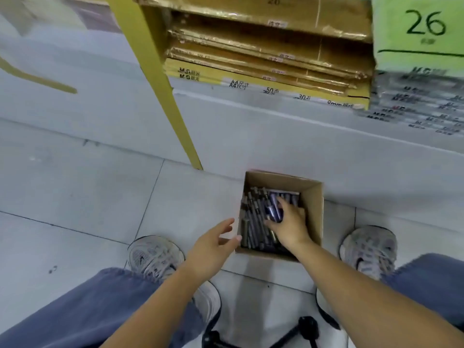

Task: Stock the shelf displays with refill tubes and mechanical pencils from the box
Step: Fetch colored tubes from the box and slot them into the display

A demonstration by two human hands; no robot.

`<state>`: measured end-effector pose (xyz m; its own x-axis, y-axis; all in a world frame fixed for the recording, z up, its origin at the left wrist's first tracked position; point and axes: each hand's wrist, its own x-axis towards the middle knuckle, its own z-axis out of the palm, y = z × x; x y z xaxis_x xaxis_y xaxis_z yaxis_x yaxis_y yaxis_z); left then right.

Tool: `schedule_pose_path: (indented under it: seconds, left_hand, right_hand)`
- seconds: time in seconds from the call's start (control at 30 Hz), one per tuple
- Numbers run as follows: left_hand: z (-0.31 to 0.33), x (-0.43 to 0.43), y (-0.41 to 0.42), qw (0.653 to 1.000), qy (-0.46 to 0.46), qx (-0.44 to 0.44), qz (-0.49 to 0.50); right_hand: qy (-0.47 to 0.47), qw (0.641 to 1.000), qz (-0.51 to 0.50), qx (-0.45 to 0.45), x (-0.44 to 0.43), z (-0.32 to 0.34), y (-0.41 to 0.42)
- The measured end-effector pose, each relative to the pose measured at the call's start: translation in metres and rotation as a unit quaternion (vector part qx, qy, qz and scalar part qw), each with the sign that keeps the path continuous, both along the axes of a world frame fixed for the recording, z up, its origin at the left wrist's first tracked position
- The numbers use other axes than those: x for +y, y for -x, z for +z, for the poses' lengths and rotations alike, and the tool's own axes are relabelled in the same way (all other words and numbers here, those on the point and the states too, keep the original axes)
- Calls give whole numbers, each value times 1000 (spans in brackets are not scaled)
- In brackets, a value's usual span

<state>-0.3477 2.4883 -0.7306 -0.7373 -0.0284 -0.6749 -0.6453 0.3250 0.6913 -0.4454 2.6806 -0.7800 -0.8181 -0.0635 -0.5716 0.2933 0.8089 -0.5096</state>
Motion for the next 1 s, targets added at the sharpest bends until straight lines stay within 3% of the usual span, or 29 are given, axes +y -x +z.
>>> schedule_pose_path:
  seconds: [0.27, 0.67, 1.0]
  left_hand:
    - [-3, 2, -2, 999, -31, 20, 14]
    - [-7, 4, -5, 998, -40, 31, 34]
    - [-6, 5, -6, 997, -53, 34, 48]
  right_hand:
    - [-60, 997, 41, 31, -6, -22, 10]
    - [-46, 993, 108, -34, -1, -26, 11]
    - [-42, 993, 114, -7, -7, -26, 8]
